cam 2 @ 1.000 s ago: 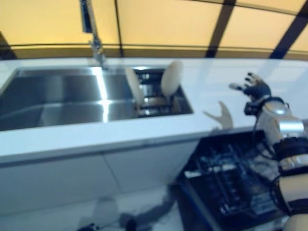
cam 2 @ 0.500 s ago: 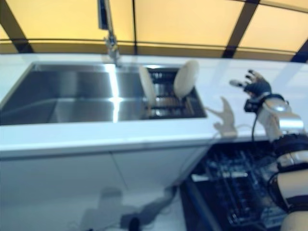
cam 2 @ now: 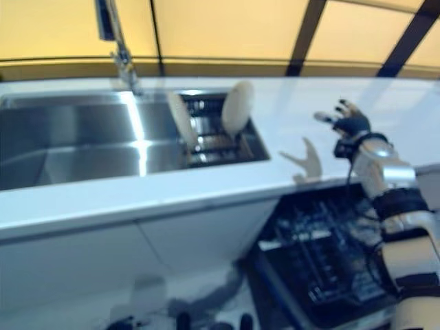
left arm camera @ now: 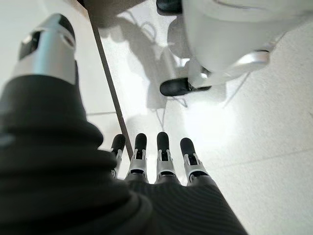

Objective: Take plates into dishwasher

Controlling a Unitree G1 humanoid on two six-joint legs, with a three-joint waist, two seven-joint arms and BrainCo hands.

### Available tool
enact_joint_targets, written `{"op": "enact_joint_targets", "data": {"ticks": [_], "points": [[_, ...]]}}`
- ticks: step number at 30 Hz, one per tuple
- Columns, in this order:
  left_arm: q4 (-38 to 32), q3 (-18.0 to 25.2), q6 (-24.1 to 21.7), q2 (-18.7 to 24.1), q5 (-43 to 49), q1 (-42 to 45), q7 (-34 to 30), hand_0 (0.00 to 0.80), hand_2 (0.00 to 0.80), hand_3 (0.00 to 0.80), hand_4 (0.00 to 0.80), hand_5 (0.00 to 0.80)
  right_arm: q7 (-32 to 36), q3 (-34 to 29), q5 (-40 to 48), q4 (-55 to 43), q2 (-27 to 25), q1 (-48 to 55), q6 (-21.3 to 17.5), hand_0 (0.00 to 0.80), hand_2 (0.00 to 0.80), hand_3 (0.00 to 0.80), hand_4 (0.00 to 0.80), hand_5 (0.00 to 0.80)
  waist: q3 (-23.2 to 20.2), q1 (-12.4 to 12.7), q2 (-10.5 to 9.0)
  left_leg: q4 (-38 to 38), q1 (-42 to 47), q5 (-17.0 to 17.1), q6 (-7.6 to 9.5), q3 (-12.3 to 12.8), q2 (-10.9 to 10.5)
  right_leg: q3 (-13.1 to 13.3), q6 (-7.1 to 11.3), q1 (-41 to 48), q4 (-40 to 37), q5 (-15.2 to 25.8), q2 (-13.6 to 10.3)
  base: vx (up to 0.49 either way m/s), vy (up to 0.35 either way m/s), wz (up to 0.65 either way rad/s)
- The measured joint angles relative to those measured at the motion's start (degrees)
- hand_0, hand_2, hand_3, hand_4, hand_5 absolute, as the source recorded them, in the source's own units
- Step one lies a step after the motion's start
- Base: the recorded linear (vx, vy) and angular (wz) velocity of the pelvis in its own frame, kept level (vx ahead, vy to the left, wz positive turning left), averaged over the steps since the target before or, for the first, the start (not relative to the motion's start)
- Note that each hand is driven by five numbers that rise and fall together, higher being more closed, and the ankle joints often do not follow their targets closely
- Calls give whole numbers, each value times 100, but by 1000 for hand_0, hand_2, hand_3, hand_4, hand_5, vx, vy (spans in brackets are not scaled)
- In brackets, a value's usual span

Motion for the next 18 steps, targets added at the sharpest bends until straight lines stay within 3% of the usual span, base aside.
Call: {"op": "enact_joint_targets", "data": {"ticks": [1,5,13,18], "points": [[12,-1,2,-8,0,102,-1,0,0,0,0,0,16,-3,11,-1,-16,-1,0,0,0,0,0,0,-5,-5,-11,-1,38,9,-141,-3,44,-11,-88,125,-175,225,53,17,-39,6],[17,-1,1,-60,0,258,-8,0,0,0,0,0,61,4,12,6,-61,-12,-37,0,0,0,0,0,-22,0,-7,1,95,-61,-291,-7,102,-64,-451,293,-442,518,175,0,-4,2],[12,0,-72,-85,0,106,-61,0,0,0,0,0,60,6,13,18,10,-51,-25,0,0,0,0,0,-49,17,49,-1,124,-102,-309,-99,78,-206,-455,401,-444,416,173,39,-10,10],[5,-6,-81,-171,-5,266,-74,0,0,0,0,0,43,15,15,117,172,-77,-17,0,0,0,0,0,-171,167,281,-2,102,-127,-281,-112,79,-221,-405,392,-443,404,125,7,-1,1]]}}
